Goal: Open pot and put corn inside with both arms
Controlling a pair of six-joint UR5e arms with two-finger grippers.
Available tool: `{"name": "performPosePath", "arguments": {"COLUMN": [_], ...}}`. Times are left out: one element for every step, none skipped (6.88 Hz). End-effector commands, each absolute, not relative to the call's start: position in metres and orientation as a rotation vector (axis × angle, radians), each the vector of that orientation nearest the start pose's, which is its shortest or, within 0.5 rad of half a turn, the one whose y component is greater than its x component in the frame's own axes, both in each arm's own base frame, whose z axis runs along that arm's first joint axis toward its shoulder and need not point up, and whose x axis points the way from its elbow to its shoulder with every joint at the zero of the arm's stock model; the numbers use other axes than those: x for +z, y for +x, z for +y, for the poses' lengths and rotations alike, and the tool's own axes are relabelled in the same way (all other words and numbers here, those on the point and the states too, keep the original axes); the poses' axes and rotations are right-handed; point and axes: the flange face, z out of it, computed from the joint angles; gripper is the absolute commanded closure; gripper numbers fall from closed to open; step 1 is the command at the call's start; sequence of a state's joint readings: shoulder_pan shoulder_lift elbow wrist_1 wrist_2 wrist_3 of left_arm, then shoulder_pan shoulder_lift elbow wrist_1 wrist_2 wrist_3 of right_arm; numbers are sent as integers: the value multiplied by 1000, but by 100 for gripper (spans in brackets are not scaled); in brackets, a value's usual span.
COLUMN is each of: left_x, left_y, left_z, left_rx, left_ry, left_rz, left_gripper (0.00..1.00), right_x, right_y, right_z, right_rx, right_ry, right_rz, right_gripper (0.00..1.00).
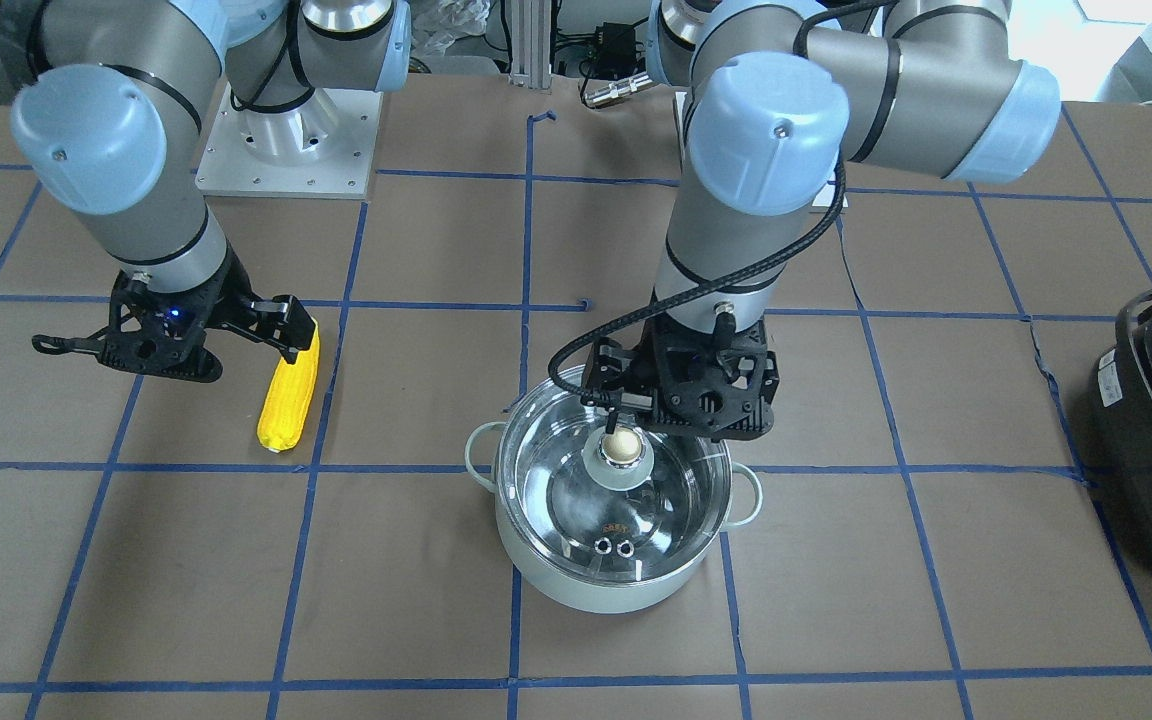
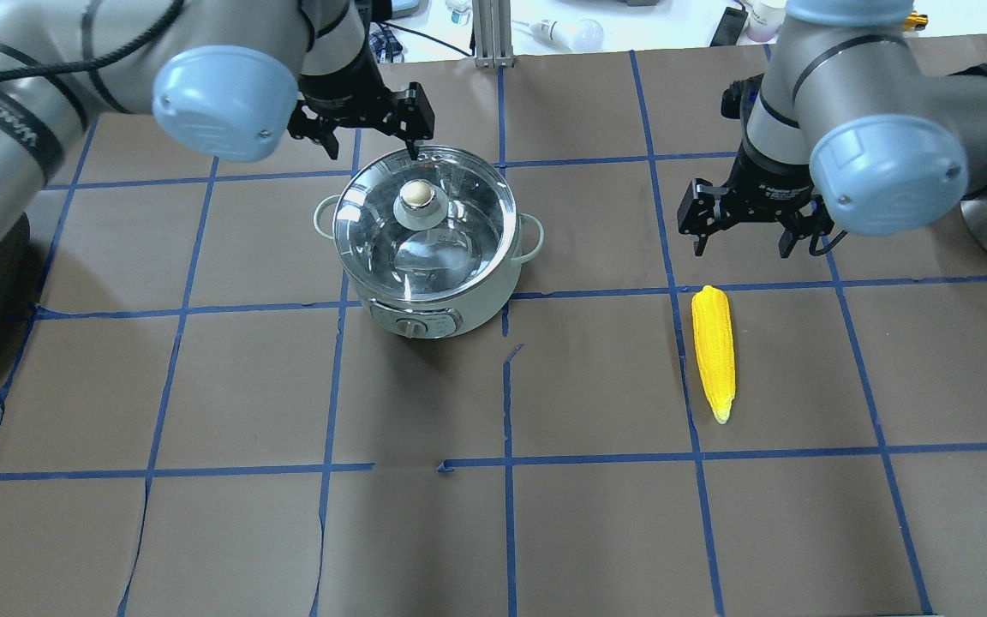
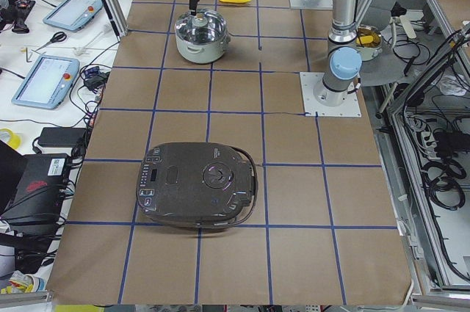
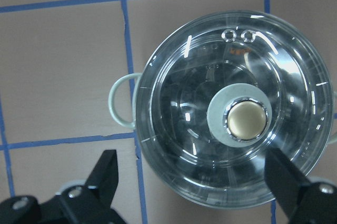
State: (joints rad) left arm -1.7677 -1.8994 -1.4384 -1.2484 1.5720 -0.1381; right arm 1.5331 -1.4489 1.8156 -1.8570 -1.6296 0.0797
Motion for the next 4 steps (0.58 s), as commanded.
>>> {"name": "performPosePath", "arguments": {"left_x": [366,365,362,356], "left_y": [-275,-284,-283,-283], "left_z": [-602,-598,-598,-597], "left_rx": [-167,-162,-150,-125], "left_ry": [42,63,63,70], "left_rz": [3166,3164,3157,3157], "left_gripper": [0,0,0,1], "right_x": [261,233,213,202], "right_y": [95,79,70,70], "right_z": [-487,-473,-462,-465], "right_rx": [115,126,181,184], "right_ry": [234,277,307,305], "right_rz": [3187,3173,3153,3148], "right_gripper": [0,0,0,0]}}
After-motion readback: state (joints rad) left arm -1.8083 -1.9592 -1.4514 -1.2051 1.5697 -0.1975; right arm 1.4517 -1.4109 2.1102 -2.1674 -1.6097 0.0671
